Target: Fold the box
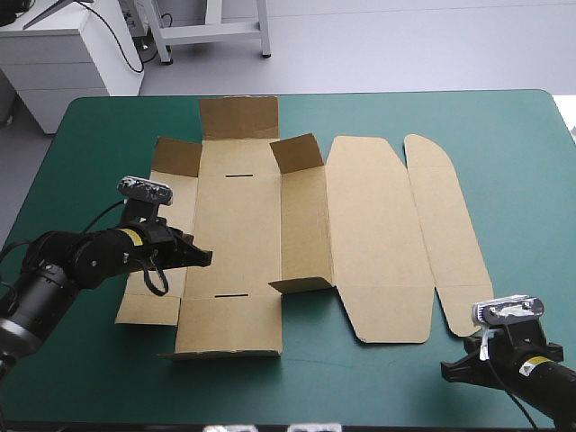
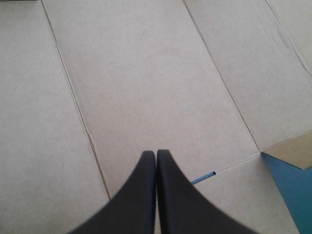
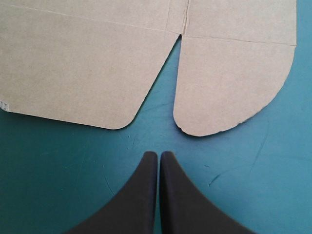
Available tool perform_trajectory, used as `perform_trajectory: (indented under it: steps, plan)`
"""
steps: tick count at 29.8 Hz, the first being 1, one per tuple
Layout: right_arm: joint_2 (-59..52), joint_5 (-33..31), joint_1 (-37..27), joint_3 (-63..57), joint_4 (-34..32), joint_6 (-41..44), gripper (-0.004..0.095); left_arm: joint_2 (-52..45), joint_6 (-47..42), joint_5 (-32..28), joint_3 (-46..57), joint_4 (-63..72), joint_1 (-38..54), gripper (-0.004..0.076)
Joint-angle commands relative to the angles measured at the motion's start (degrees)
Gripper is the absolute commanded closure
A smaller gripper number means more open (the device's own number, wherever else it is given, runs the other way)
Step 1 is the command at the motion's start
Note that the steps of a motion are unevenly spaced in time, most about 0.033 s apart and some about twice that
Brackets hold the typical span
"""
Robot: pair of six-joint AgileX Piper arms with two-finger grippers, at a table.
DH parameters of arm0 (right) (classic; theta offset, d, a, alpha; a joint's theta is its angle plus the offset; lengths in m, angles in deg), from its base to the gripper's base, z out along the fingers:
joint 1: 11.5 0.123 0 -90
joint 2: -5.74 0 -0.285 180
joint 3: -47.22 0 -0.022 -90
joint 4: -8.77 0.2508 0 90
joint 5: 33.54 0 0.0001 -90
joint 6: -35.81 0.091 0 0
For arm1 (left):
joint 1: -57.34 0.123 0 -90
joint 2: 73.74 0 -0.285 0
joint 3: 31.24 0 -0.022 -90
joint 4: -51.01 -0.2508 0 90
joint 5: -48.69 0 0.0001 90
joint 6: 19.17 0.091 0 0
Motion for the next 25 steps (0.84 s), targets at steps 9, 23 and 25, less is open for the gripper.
perform_trajectory:
  steps: [9,23,25]
  plan:
    - [0.25,2.18,0.11,1.79,0.99,-0.17,0.0909,2.05,-0.27,-1.10,-4.02,1.39,14.26,0.0732]
    - [0.25,2.18,0.11,1.79,0.99,-0.17,0.0909,3.01,5.82,1.65,-4.02,2.77,32.83,0.0732]
    - [0.25,2.18,0.11,1.79,0.99,-0.17,0.0909,4.37,8.22,2.70,-4.02,5.88,34.88,0.0732]
